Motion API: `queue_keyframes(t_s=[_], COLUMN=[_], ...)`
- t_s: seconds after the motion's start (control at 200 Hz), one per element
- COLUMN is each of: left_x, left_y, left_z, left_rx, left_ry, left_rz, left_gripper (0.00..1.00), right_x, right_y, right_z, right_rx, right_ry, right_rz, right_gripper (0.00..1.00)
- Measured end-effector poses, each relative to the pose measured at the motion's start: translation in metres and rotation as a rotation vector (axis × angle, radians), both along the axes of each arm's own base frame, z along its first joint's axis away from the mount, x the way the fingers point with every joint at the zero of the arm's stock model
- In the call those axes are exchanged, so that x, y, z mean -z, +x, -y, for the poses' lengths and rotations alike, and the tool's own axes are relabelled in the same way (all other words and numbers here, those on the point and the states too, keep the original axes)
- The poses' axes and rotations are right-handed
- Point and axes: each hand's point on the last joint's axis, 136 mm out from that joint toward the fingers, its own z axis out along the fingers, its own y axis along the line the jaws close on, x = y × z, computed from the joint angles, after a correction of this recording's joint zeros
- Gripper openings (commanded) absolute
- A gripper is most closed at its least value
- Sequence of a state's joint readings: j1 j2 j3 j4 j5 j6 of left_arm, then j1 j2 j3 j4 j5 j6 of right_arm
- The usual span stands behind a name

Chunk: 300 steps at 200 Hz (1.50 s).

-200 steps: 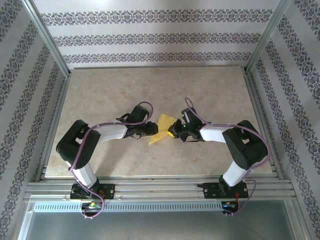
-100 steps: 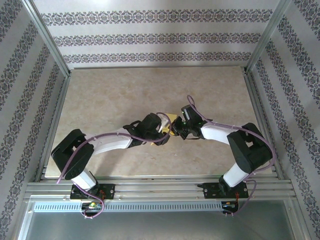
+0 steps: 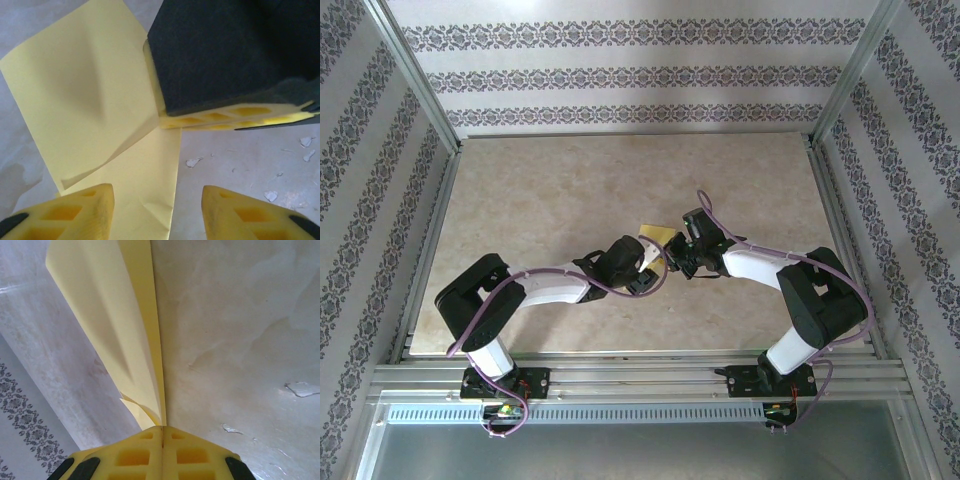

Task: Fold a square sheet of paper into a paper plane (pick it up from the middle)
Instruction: Fold the wing for the fifth time at the center of the table.

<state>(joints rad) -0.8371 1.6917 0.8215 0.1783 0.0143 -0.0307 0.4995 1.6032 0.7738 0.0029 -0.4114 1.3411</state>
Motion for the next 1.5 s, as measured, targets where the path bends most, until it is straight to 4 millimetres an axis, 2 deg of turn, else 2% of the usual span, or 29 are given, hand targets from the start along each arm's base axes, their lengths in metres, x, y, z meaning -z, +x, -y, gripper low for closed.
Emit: queue_keyframes(t_s=[0.24,0.655,0.959,1.089,1.234,1.499], left_x=[0.025,0.018,0.02,0.019,0.019,0.021], left_y=[-0.016,-0.008,0.0,0.0,0.001,-0.001], left_z=[-0.022,-0.013,-0.006,-0.006,-0.005,-0.007], left_rx=[-0.011,-0.01,-0.01,-0.01,-0.008,-0.008], left_ry=[0.044,0.005,0.002,0.004,0.002,0.005], left_rz=[-0.023,0.011,0.023,0.027,0.033,0.028], left_gripper=[0.46,0.47,0.36,0.27,0.21,0.14], right_x=[-0.001,-0.002,-0.004,-0.005,-0.005,-0.01], right_y=[0.002,0.001,-0.001,-0.001,0.001,0.007], right_z=[0.002,-0.001,-0.003,-0.004,-0.003,0.006], right_rx=[0.006,0.015,0.021,0.021,0.03,0.049], right_ry=[0.003,0.024,0.044,0.053,0.06,0.06], right_rz=[0.003,-0.015,-0.037,-0.04,-0.044,-0.026], right_gripper=[0.0,0.01,0.03,0.06,0.17,0.55])
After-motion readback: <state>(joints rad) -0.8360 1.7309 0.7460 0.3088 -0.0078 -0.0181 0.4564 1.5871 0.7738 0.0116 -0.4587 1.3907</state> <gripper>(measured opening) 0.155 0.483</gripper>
